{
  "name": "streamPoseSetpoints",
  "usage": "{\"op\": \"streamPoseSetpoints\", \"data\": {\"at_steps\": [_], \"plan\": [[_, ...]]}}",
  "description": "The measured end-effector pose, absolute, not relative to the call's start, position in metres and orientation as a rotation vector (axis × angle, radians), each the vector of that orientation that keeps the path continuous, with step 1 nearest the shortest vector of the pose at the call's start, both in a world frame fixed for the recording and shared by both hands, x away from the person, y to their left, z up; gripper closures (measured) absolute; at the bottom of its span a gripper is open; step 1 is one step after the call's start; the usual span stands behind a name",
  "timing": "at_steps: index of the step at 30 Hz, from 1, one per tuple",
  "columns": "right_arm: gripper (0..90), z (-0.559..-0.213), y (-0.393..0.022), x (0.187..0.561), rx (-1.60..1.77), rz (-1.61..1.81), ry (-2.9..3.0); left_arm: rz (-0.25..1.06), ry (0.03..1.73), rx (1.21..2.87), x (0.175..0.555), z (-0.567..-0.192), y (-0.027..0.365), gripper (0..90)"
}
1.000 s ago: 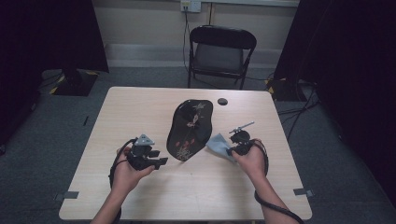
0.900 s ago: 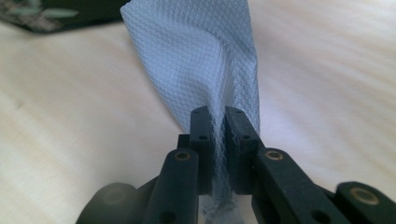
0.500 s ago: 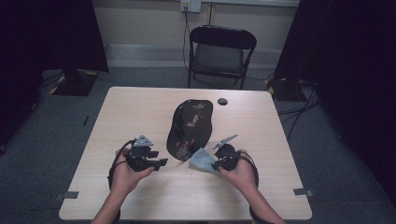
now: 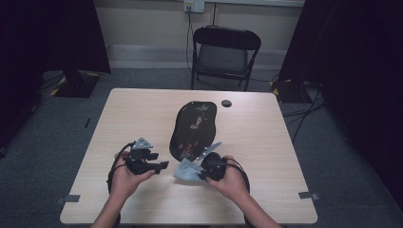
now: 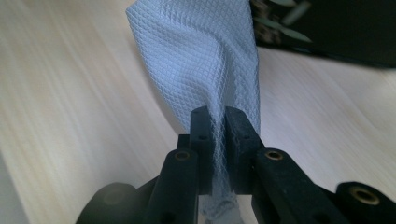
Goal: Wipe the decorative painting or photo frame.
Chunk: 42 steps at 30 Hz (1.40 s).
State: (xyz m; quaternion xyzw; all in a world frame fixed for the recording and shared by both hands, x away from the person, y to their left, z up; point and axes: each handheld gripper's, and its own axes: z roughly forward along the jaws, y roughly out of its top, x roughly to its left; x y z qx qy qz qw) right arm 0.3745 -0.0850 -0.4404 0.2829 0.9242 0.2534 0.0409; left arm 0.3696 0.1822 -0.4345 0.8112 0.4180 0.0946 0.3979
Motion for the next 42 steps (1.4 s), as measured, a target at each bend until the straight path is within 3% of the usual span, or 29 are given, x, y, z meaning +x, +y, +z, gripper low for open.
{"op": "streamPoseSetpoints", "data": {"at_steps": [17, 42], "plan": [[82.8, -0.439, -0.048, 0.380, 0.744, 0.785, 2.898, 0.245, 1.080, 2.035, 0.367, -0.434, 0.190, 42.1], [82.8, -0.437, -0.052, 0.396, 0.857, 0.764, 2.831, 0.245, 1.083, 2.039, 0.368, -0.437, 0.193, 38.9]]}}
